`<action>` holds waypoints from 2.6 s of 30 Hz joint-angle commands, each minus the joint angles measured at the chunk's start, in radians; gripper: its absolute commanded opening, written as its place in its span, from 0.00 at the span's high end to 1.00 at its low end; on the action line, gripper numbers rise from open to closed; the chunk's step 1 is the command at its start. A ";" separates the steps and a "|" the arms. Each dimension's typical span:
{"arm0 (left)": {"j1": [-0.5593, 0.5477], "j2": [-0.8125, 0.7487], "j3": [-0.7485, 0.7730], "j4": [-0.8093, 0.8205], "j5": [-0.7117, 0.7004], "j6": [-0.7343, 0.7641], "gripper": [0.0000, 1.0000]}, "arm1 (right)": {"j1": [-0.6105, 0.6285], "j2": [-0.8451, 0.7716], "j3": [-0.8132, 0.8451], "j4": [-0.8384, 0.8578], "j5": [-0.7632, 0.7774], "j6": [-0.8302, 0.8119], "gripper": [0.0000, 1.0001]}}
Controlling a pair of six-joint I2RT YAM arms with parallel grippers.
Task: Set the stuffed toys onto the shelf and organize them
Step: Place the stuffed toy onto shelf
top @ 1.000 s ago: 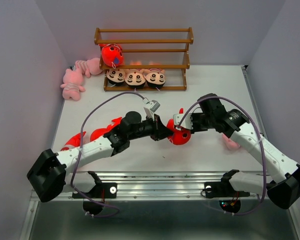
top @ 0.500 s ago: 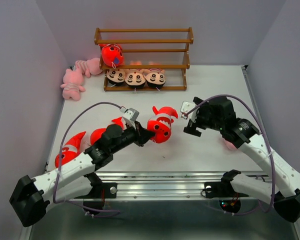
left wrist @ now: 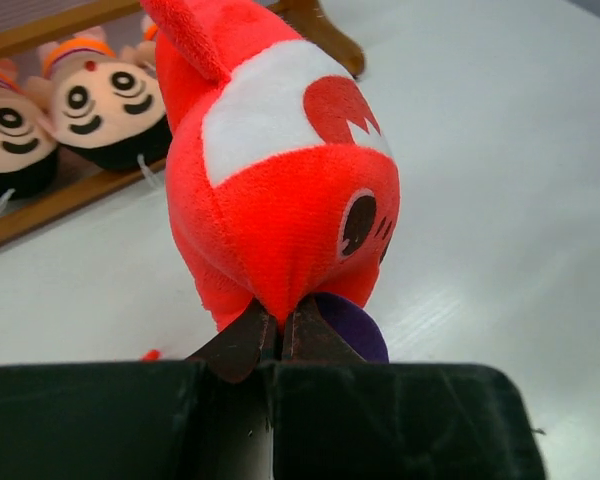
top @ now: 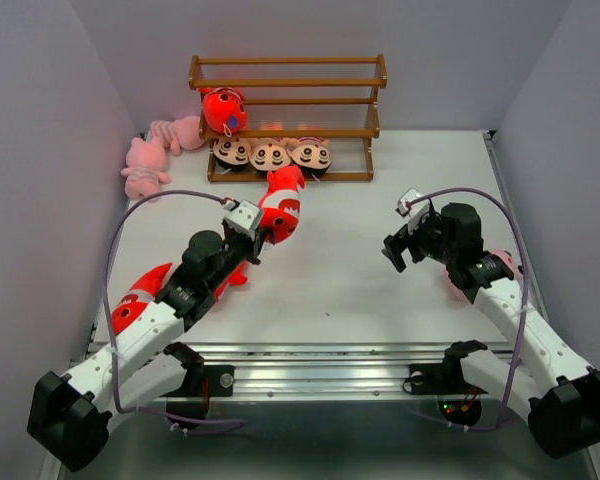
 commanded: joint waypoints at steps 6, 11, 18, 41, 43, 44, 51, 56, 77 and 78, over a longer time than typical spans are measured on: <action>0.208 0.258 0.217 0.191 0.125 0.169 1.00 | -0.010 -0.069 -0.041 0.123 -0.078 0.046 0.00; 0.260 0.431 0.394 0.195 0.219 0.116 1.00 | -0.010 -0.077 -0.041 0.123 -0.060 0.033 0.00; 0.280 0.552 0.498 0.230 0.283 0.051 1.00 | -0.010 -0.074 -0.050 0.123 -0.061 0.023 0.00; 0.337 0.856 0.775 0.238 0.286 -0.269 1.00 | -0.010 -0.085 -0.055 0.123 -0.049 0.003 0.00; 0.338 0.875 0.795 0.238 0.280 -0.277 1.00 | -0.010 -0.085 -0.055 0.124 -0.049 0.001 0.00; 0.340 0.881 0.803 0.238 0.272 -0.289 1.00 | -0.010 -0.086 -0.055 0.123 -0.049 0.001 0.00; 0.352 0.959 0.903 0.209 0.229 -0.322 1.00 | -0.010 -0.086 -0.057 0.124 -0.044 -0.003 0.00; 0.358 1.002 0.936 0.198 0.219 -0.322 1.00 | -0.010 -0.088 -0.057 0.123 -0.041 -0.006 0.00; 0.369 1.171 1.200 0.048 0.145 -0.312 1.00 | -0.010 -0.078 -0.060 0.125 -0.040 -0.014 0.00; 0.369 1.180 1.217 0.037 0.144 -0.306 1.00 | -0.010 -0.075 -0.060 0.123 -0.038 -0.014 0.00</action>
